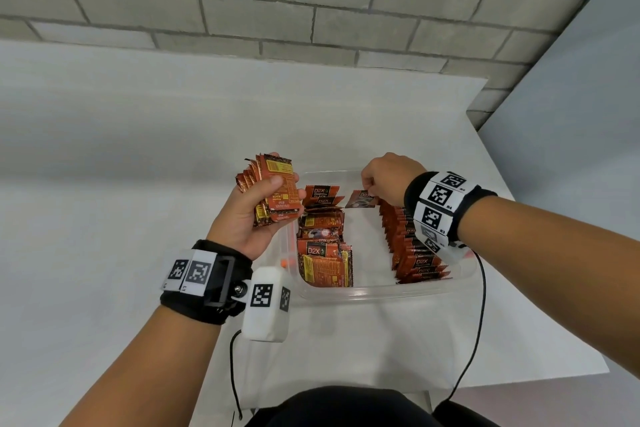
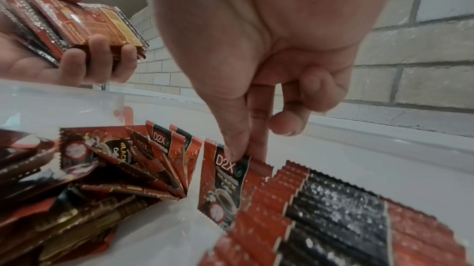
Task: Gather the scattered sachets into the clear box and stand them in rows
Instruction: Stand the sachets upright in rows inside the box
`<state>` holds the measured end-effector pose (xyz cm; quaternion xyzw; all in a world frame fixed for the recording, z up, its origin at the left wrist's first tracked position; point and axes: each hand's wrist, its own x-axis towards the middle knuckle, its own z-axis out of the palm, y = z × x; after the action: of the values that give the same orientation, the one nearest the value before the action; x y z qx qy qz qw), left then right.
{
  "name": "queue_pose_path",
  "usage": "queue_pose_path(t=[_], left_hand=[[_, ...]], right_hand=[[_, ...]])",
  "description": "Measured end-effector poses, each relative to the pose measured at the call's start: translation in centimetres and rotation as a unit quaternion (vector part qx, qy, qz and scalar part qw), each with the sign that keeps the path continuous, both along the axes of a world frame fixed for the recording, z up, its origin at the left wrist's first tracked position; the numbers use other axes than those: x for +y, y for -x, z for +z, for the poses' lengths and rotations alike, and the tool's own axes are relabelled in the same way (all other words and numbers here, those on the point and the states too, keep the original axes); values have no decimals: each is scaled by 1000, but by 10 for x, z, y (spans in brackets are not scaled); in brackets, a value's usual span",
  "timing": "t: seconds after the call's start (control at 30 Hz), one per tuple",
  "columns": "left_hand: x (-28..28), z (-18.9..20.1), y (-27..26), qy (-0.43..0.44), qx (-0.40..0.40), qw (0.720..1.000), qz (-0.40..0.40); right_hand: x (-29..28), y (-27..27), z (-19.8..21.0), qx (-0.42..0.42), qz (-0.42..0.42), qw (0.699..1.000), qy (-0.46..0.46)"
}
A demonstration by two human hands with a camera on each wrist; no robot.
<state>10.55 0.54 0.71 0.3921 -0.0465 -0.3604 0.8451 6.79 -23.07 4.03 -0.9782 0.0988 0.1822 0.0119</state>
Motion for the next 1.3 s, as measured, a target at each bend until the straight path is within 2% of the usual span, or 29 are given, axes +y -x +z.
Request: queue_pose_path(t=[0.3, 0.4, 0.57, 0.67, 0.73, 0.8, 0.83, 0.9, 1.0, 1.13, 1.3], left_hand=[[-3, -2, -3, 2, -3, 1000, -3], [-3, -3, -4, -1, 1, 1000, -1], [-4, -5, -5, 1, 3, 1000, -4], [-4, -5, -5, 17, 16, 1000, -20], [-4, -2, -3, 36, 21, 998, -36], [-7, 0, 0, 51, 20, 997, -58], [-10, 2, 2, 55, 14, 996, -72], [-16, 8, 9, 50, -10, 994, -96], [-26, 15, 16, 16, -44, 993, -108], [-34, 17, 22, -7, -48, 993, -108], [-41, 12, 27, -3, -41, 993, -108]], right_hand=[[9, 1, -3, -15, 58, 983, 172], [10, -1, -1, -27, 44, 980, 191], [8, -4, 4, -35, 15, 985, 166], [6, -2, 15, -53, -10, 996, 78], [9, 3, 27, -119, -49, 989, -69], [22, 13, 41, -187, -69, 945, -260], [30, 19, 47, -194, -70, 916, -343], [43, 32, 54, -174, -55, 884, -430], [46, 45, 51, -186, -37, 888, -418], [35, 53, 44, -211, -84, 860, -457], [25, 60, 38, -258, -94, 850, -450]])
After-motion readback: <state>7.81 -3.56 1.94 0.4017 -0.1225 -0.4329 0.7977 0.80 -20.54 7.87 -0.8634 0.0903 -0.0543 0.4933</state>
